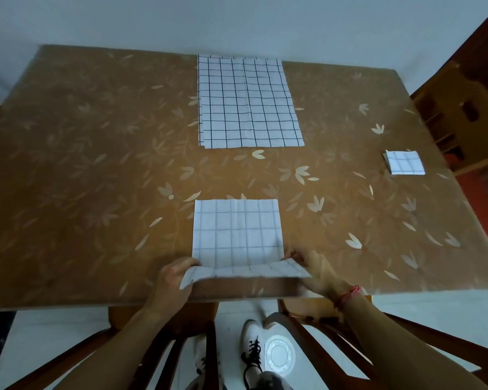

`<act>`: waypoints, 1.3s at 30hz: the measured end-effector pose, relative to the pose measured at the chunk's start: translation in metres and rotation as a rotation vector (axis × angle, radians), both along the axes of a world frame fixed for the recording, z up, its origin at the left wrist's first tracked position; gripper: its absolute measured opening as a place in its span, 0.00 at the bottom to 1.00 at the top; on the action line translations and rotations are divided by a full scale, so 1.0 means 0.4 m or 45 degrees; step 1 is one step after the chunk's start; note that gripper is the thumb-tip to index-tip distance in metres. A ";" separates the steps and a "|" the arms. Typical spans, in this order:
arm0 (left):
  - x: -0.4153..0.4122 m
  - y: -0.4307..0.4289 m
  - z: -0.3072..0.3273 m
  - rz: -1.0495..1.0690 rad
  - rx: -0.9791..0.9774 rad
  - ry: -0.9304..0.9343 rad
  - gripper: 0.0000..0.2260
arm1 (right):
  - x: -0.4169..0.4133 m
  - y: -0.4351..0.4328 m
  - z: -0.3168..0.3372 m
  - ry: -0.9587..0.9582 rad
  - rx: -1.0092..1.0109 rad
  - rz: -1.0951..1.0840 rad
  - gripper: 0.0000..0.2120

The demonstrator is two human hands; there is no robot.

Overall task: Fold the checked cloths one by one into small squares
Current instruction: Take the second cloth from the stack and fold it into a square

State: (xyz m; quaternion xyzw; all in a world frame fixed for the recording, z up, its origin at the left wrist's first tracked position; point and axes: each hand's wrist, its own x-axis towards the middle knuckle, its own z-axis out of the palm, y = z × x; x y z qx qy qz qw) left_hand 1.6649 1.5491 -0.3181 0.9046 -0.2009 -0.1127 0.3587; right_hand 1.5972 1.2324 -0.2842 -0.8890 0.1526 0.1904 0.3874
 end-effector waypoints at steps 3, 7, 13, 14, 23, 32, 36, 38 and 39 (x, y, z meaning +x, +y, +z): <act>0.025 -0.035 0.007 0.242 -0.034 0.117 0.04 | 0.036 -0.006 -0.009 0.028 -0.039 -0.055 0.06; 0.052 -0.046 -0.010 0.309 -0.003 0.217 0.04 | 0.072 -0.007 -0.015 0.061 -0.022 -0.087 0.08; 0.069 -0.055 -0.022 0.385 -0.007 0.259 0.11 | 0.095 -0.011 -0.034 0.108 -0.129 -0.124 0.12; 0.070 -0.052 -0.023 0.390 0.018 0.248 0.14 | 0.095 -0.010 -0.035 0.109 -0.133 -0.129 0.13; 0.072 -0.027 -0.067 0.350 0.177 0.211 0.20 | 0.102 -0.009 -0.065 0.086 -0.142 -0.211 0.14; 0.022 -0.060 -0.053 -0.148 0.205 -0.387 0.13 | 0.082 0.065 -0.064 -0.290 -0.415 -0.141 0.17; -0.036 -0.104 -0.058 -0.357 0.249 -0.443 0.15 | 0.035 0.165 -0.095 -0.476 -0.511 0.297 0.25; -0.058 -0.114 -0.073 -0.378 0.280 -0.449 0.18 | 0.006 0.216 -0.109 -0.470 -0.537 0.492 0.30; -0.065 -0.113 -0.084 -0.388 0.302 -0.440 0.20 | -0.007 0.235 -0.121 -0.505 -0.574 0.584 0.33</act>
